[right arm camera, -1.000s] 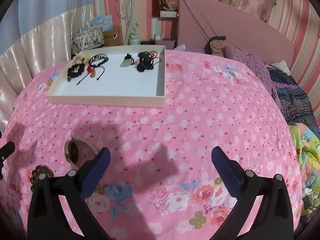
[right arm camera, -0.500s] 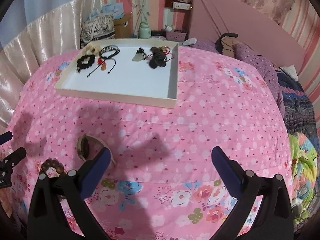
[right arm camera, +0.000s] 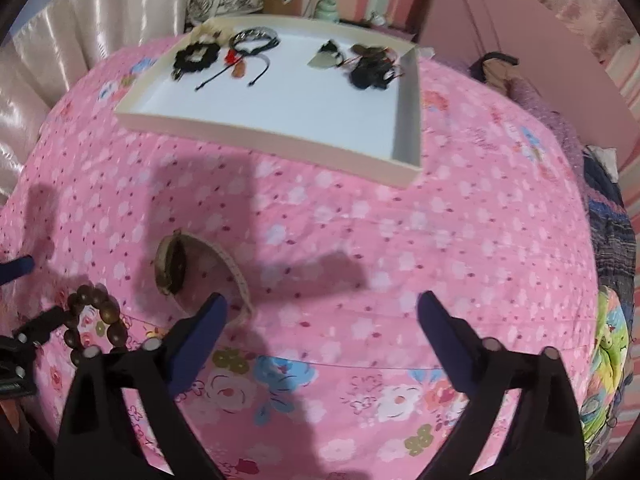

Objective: Organize jewelry
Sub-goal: 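Withdraw both open grippers toward the wooden bead bracelet and the wristwatch, then grasp the wooden bead bracelet with the left gripper while the right grasps the wristwatch band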

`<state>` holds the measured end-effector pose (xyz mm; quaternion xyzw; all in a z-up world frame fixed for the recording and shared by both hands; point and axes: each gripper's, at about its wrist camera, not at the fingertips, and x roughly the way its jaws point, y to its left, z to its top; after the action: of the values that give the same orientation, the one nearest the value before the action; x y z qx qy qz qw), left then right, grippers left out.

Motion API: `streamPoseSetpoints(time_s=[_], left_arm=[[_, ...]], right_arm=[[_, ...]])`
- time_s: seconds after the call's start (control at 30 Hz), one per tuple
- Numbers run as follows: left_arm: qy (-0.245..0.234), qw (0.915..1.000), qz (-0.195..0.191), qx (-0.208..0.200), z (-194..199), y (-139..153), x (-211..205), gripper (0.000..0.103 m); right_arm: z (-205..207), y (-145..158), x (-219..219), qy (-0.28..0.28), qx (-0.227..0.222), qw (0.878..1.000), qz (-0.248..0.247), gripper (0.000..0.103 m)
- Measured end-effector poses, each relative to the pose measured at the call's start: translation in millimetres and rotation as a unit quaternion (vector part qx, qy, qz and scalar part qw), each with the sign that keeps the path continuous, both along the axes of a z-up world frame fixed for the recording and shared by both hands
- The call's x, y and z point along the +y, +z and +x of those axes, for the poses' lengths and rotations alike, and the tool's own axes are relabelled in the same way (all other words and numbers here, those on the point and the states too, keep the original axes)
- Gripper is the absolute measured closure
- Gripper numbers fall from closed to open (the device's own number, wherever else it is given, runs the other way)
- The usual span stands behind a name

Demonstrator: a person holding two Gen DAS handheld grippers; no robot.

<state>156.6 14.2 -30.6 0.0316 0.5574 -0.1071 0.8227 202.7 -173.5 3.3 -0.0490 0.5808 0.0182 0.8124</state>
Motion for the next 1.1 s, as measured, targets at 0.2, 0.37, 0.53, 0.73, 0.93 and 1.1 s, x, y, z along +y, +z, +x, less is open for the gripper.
streamPoseSetpoints(time_s=[0.2, 0.37, 0.53, 0.73, 0.93, 1.1], left_arm=[[-0.009, 0.9997, 0.002, 0.022, -1.0, -12.2, -2.3, 0.026], [-0.014, 0.9990, 0.007, 0.042, 2.4, -27.9, -4.7, 0.035], [-0.017, 0.9984, 0.018, 0.051, 4.6, -37.3, -10.3, 0.045], [-0.015, 0.9986, 0.022, 0.047, 7.1, -35.5, -9.9, 0.060], [-0.021, 0.9986, 0.024, 0.041, 10.3, -36.2, -9.1, 0.069], [-0.023, 0.9986, 0.029, 0.037, 10.2, -35.8, -13.3, 0.080]], right_arm=[[10.6, -18.4, 11.2, 0.012, 0.036, 0.999, 0.005, 0.029], [15.2, -26.5, 11.7, 0.010, 0.048, 0.999, 0.012, 0.033], [17.4, -36.1, 12.5, 0.011, 0.059, 0.998, 0.021, 0.041], [16.1, -41.6, 17.6, 0.018, 0.068, 0.997, 0.037, 0.055], [10.9, -41.2, 24.0, 0.024, 0.064, 0.997, 0.043, 0.068], [5.0, -40.0, 32.4, 0.033, 0.061, 0.996, 0.051, 0.084]])
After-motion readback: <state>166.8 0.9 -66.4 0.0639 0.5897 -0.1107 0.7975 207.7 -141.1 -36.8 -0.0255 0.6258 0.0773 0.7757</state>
